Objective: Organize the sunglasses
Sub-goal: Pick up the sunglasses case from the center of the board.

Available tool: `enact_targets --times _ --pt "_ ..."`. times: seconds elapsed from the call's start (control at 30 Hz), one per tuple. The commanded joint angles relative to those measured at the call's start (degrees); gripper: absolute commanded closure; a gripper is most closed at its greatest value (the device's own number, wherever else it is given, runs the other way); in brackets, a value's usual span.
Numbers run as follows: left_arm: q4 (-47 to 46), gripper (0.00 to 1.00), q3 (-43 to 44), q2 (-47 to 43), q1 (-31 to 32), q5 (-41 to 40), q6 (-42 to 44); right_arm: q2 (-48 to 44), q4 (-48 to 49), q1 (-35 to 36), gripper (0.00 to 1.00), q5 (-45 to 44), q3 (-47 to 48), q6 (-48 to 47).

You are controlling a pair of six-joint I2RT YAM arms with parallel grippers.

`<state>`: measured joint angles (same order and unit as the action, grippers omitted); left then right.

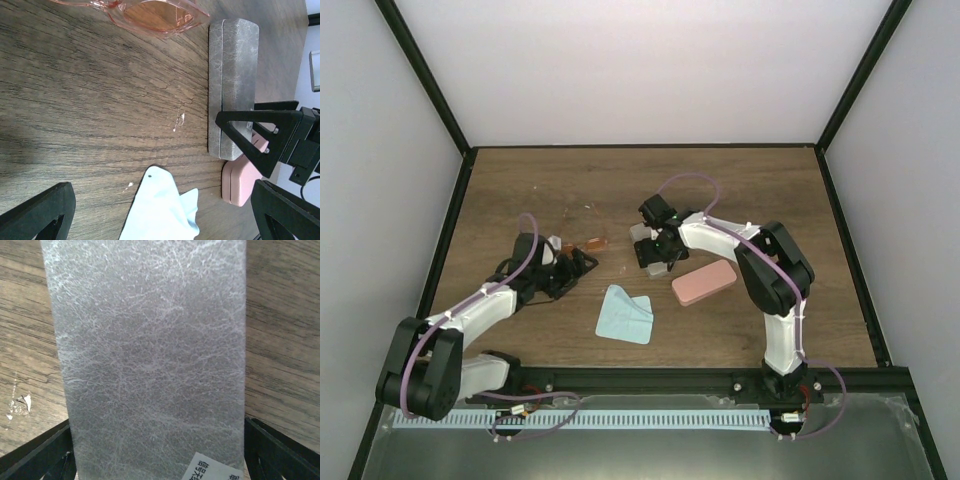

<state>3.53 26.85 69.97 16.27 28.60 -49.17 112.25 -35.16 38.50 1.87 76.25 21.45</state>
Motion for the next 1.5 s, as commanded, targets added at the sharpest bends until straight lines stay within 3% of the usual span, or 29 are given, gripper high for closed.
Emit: enact_targets --times 0.0,0.27,0.5,0.87,1.2,1.47 --pt "-0.4 0.02 -0.8 0.3 -0.1 0.5 0.8 0.2 -0.7 0.0 0.11 -1.1 2.8 -0.5" --pt "-0.8 0.02 -0.8 0.9 0.0 0.9 0.8 -0.3 0.2 0.0 0.08 -1.5 3.2 -0.5" --pt "-0.8 0.02 -0.8 1.4 -0.1 1.0 1.0 0.0 0.2 0.0 0.24 -1.8 3.2 -0.3" --pt "-2.0 0.02 0.3 2.2 0.3 1.5 0.7 -2.2 0.2 0.0 0.35 0.4 2.8 0.3" --pt "-8.0 0.02 12.2 15.0 8.4 0.0 -2.9 -7.4 0.5 -0.1 0.38 11.4 2.9 1.9" --pt "-12.5 0.03 16.9 19.1 9.1 0.7 -6.5 -11.5 0.3 -2.1 0.38 23.3 5.9 4.7"
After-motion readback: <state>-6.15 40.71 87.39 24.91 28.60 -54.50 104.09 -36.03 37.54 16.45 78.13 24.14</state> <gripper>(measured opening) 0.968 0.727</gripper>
